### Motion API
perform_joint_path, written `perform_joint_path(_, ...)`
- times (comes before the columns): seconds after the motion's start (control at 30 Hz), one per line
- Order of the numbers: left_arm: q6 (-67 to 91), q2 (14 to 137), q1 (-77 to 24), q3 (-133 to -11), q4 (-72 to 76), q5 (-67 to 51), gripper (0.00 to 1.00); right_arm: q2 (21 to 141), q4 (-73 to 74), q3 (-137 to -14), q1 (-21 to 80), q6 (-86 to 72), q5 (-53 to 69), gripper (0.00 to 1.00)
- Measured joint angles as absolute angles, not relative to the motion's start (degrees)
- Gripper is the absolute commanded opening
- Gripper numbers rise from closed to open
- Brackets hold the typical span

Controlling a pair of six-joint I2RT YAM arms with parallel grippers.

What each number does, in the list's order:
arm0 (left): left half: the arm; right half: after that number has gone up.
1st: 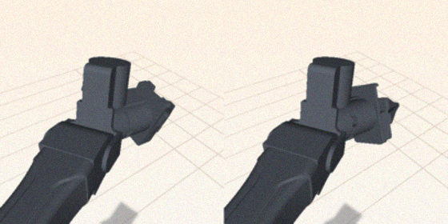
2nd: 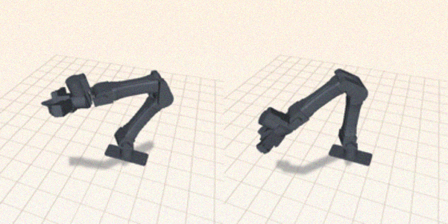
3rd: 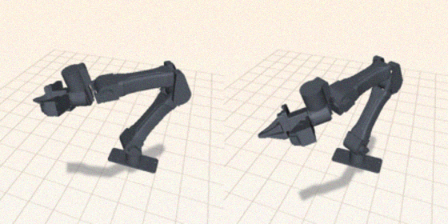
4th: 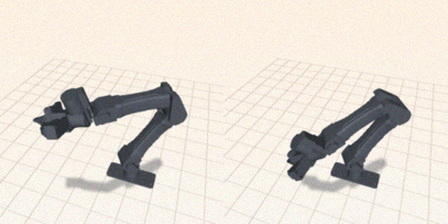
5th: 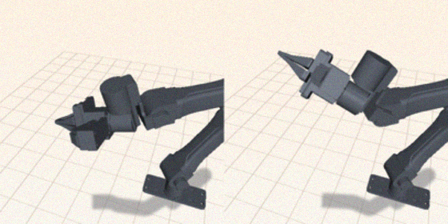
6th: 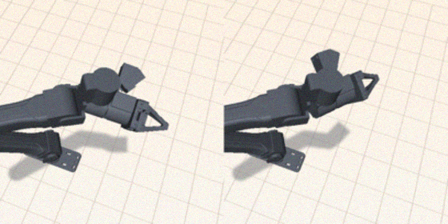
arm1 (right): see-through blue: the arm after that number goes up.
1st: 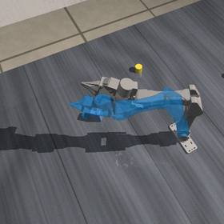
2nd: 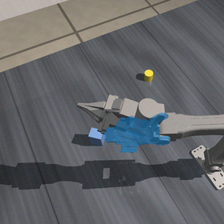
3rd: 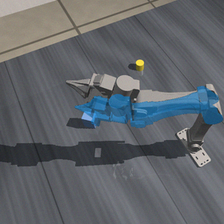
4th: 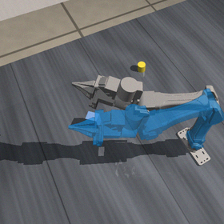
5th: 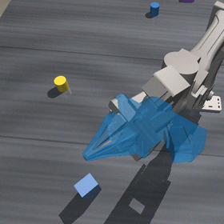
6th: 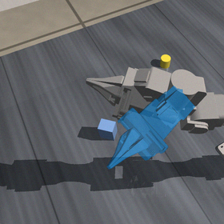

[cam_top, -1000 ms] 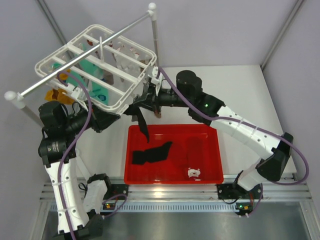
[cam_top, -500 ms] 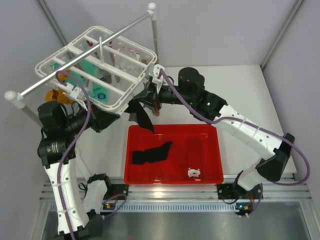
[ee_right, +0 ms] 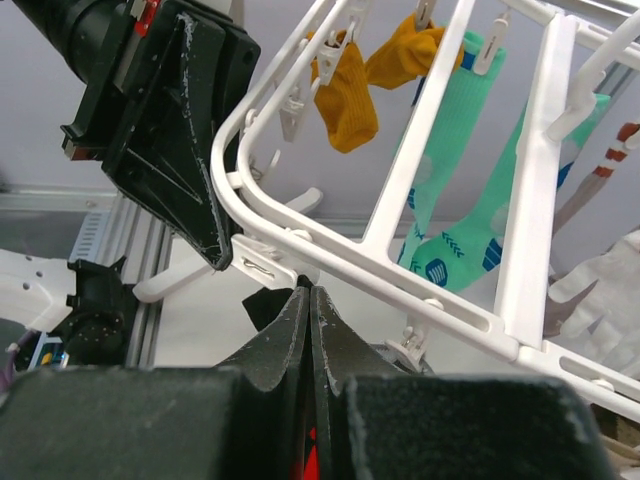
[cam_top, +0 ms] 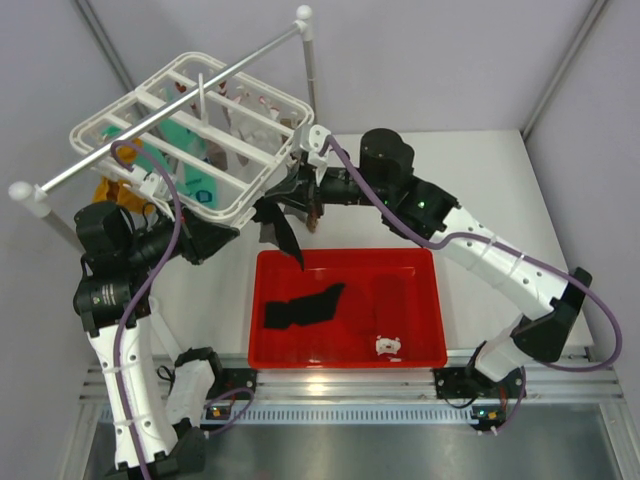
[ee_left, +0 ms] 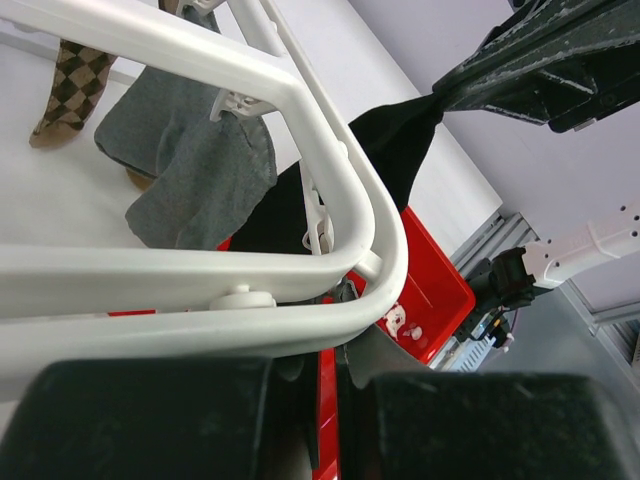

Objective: Clip the socks to the hanger
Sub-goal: Clamp the sock onto the hanger.

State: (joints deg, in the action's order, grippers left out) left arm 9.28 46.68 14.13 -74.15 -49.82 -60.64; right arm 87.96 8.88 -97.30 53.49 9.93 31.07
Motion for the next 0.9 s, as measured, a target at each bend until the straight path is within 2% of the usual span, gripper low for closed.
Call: perform_joint_path(0.9,9.0,46.8,14.1,-74.6,-50.8,-60.1,0.00,92.1,11.5,-102.1,55.6,11.6,35.7,0.00)
